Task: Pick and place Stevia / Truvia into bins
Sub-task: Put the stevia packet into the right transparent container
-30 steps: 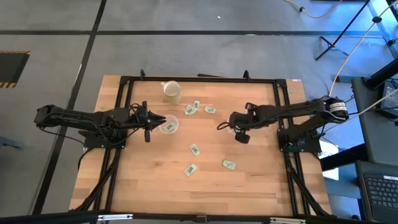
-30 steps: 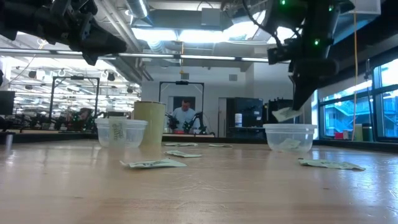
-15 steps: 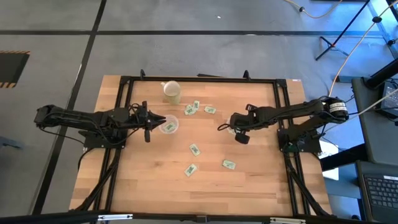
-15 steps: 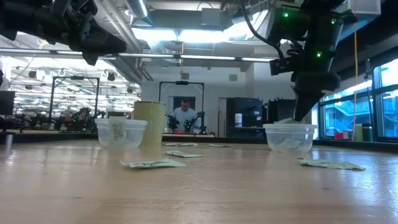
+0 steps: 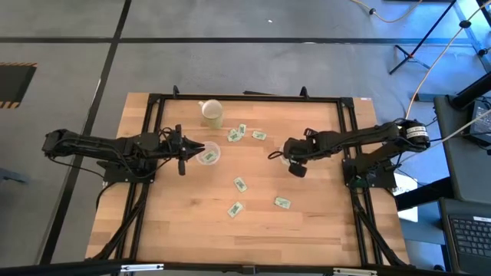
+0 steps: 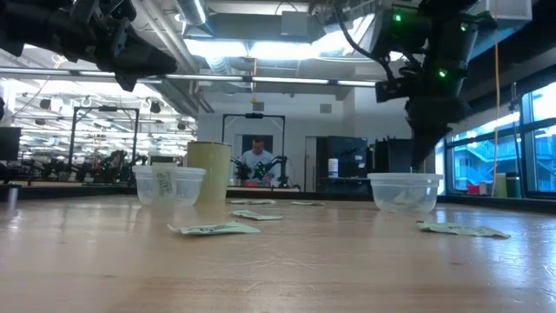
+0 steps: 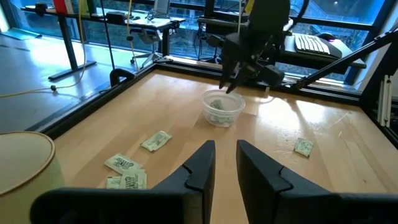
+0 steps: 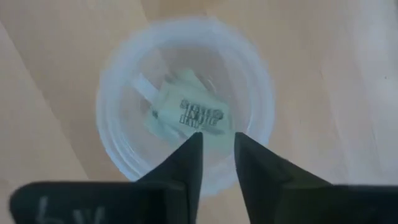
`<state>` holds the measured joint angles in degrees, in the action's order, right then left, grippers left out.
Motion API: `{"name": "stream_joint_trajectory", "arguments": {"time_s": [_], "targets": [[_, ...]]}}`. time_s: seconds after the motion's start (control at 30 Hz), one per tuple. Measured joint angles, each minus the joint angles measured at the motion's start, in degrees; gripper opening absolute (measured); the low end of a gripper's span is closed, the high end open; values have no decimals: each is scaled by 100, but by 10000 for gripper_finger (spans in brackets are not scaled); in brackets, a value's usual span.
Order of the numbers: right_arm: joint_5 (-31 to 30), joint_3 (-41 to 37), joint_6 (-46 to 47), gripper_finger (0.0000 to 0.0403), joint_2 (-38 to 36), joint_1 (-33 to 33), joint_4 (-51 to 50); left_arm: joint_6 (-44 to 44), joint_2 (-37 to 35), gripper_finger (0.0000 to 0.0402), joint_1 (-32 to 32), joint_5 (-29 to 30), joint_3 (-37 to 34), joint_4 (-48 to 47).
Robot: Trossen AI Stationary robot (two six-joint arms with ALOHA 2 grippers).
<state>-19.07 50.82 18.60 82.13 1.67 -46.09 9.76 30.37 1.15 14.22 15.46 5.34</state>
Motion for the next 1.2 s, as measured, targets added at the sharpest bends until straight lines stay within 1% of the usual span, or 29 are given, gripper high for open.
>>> {"name": "stream_joint_trajectory", "arguments": {"time_s": [0.03, 0.1, 0.17, 0.23, 0.3, 0.4, 0.57, 0.73, 0.93, 1.2], "targets": [[95, 114, 86, 104, 0, -31, 24, 0, 0, 61, -2, -1, 0, 0], [474, 330, 209, 111, -4, -127, 207, 0, 0, 61, 0, -1, 0, 0], [1069, 448, 159, 113, -4, -317, 607, 0, 0, 61, 0, 0, 0, 0], [1593, 470, -135, 113, -4, -580, 1050, 0, 0, 61, -1, 0, 0, 0], [1793, 469, -453, 112, -4, -898, 1249, 0, 0, 61, 0, 0, 0, 0], [1758, 468, -515, 112, 17, -1380, 1333, 0, 0, 61, 0, -1, 0, 0], [1418, 468, 14, 104, 121, -2130, 1319, 0, 0, 61, -2, 1, 0, 0], [1367, 468, 792, 91, 429, -2669, 1253, -1, -1, 61, 0, 1, 0, -1], [1342, 468, 1272, 87, 963, -2931, 1230, -2, 0, 61, -1, 1, 0, -2], [1339, 466, 1435, 93, 1616, -2928, 1091, -2, 0, 61, 0, 1, 0, -2]]}}
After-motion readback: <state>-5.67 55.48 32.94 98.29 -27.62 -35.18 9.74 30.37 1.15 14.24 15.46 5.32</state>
